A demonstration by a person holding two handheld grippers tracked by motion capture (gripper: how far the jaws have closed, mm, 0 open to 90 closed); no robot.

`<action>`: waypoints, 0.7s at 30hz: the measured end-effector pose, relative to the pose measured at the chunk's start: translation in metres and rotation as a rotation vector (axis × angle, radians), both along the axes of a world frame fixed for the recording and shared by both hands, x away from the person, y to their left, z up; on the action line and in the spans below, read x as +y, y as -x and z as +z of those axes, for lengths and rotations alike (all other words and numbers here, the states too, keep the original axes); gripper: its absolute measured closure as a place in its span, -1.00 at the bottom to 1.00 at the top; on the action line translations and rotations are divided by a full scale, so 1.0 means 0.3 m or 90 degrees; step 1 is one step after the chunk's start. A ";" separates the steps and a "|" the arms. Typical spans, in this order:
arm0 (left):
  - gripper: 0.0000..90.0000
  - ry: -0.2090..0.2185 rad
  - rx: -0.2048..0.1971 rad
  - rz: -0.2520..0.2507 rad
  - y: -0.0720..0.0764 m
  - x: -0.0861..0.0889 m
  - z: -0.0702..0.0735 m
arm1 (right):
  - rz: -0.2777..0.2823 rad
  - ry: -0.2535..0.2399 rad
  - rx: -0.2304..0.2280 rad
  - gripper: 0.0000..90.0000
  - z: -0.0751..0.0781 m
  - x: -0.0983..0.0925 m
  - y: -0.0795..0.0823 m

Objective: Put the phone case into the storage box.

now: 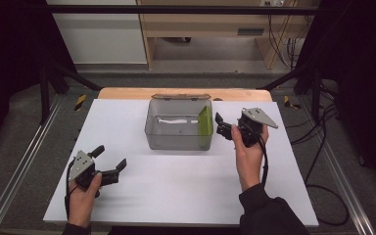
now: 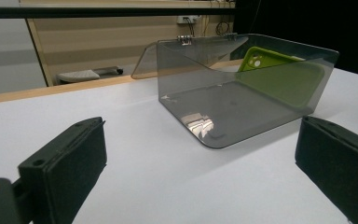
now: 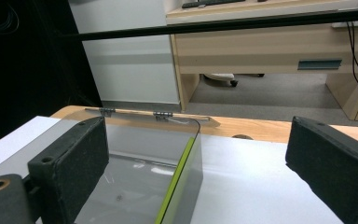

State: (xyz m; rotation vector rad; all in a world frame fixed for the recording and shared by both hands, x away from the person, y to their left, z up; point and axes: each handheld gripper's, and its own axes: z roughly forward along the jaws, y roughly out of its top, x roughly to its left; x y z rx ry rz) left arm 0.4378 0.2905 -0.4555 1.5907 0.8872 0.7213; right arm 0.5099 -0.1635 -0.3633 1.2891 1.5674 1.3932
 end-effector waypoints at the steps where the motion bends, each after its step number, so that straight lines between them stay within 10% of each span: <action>1: -0.96 0.002 0.000 0.000 0.000 0.002 0.001 | -0.001 0.000 -0.001 -0.86 0.001 -0.005 0.002; 21: -0.97 0.003 0.005 -0.007 0.018 0.043 0.007 | -0.002 -0.002 -0.011 -0.89 -0.016 -0.132 0.050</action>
